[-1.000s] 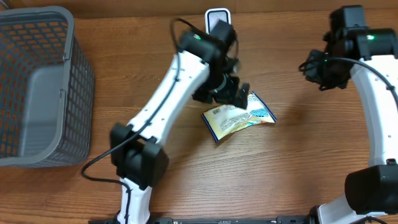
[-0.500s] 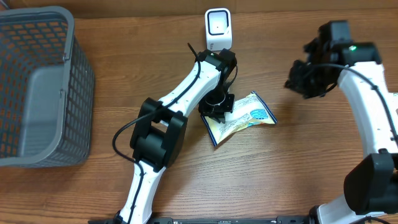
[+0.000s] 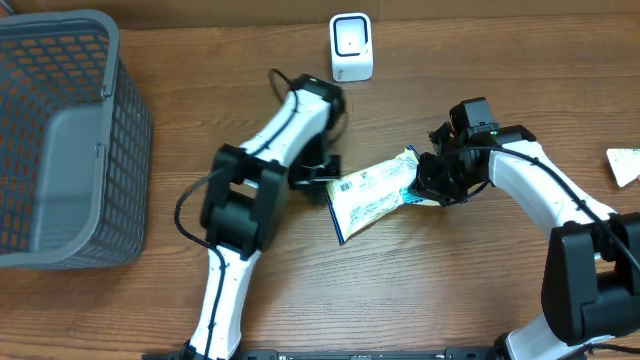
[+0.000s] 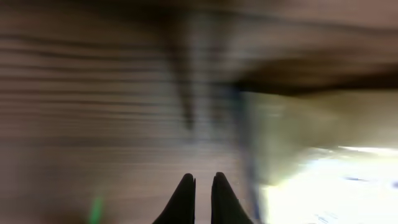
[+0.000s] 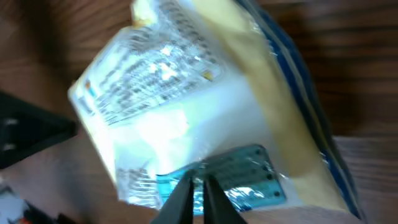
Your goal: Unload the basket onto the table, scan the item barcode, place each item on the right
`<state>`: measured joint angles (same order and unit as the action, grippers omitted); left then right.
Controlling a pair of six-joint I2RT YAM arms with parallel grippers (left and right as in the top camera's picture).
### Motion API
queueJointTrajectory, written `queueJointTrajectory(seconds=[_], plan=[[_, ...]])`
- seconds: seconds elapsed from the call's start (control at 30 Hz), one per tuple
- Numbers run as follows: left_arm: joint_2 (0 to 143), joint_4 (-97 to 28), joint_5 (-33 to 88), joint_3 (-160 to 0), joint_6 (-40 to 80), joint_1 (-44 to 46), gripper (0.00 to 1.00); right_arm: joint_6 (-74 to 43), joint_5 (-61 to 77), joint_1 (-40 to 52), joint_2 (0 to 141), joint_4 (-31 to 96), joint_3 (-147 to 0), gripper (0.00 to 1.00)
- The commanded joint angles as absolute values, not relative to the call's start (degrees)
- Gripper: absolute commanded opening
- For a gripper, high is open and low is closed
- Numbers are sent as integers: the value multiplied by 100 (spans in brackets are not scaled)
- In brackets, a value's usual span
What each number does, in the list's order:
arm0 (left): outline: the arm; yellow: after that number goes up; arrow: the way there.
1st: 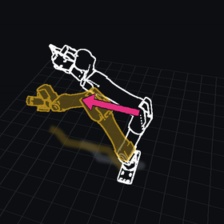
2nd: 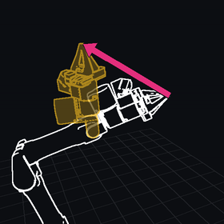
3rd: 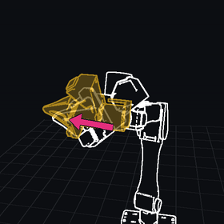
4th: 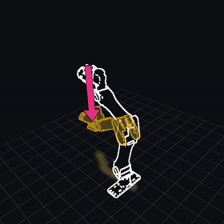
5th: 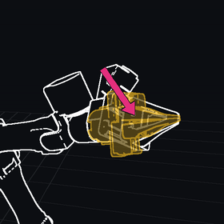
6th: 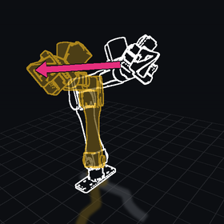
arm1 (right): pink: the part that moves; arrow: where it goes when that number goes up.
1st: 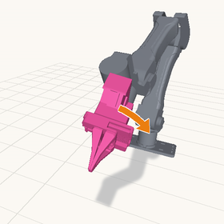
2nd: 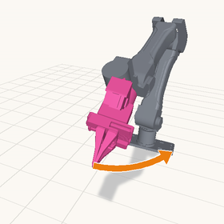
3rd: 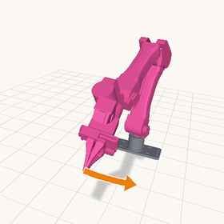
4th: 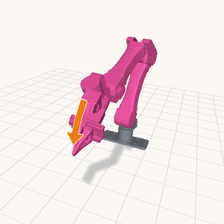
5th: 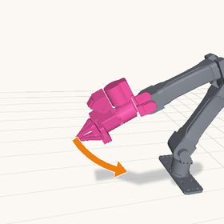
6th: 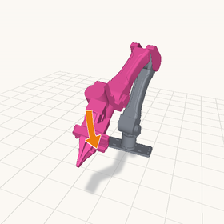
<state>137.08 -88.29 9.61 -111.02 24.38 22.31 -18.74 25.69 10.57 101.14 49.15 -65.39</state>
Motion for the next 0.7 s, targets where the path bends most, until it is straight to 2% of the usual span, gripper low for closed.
queueJointTrajectory(seconds=[0.0, 0.1, 0.13, 0.2, 0.23, 0.33, 0.4, 0.47, 0.5, 0.67], plan=[[13653, -9065, 534, -11679, 2617, 1892, 4, -1957, 1706, 1024, 10127, 5186, -6836, 8], [13391, -9148, 539, -12084, 2617, 1695, 4, -1957, 982, 993, 10127, 5749, -7336, 15], [13253, -9120, 580, -12210, 2620, 1632, 4, -1953, 714, 989, 10127, 5981, -7579, 25], [13030, -9008, 718, -12359, 2611, 1562, 4, -1909, 495, 989, 10127, 6195, -7915, 58], [12921, -8923, 821, -12398, 2571, 1533, 4, -1780, 528, 989, 10127, 6206, -8040, 68], [12742, -8772, 1024, -12401, 2574, 1507, 44, -1450, 904, 989, 10130, 6106, -8134, 84], [12739, -8792, 1057, -12387, 2574, 1511, 76, -1175, 1236, 989, 10208, 6121, -8134, 94], [12746, -8788, 1052, -12296, 2567, 1540, 97, -878, 1538, 989, 10331, 6095, -8090, 100], [12746, -8783, 1055, -12256, 2563, 1542, 100, -775, 1599, 989, 10412, 6055, -8053, 100], [12750, -8759, 1055, -12044, 2554, 1540, 100, -666, 1778, 989, 10908, 5813, -7891, 100]])
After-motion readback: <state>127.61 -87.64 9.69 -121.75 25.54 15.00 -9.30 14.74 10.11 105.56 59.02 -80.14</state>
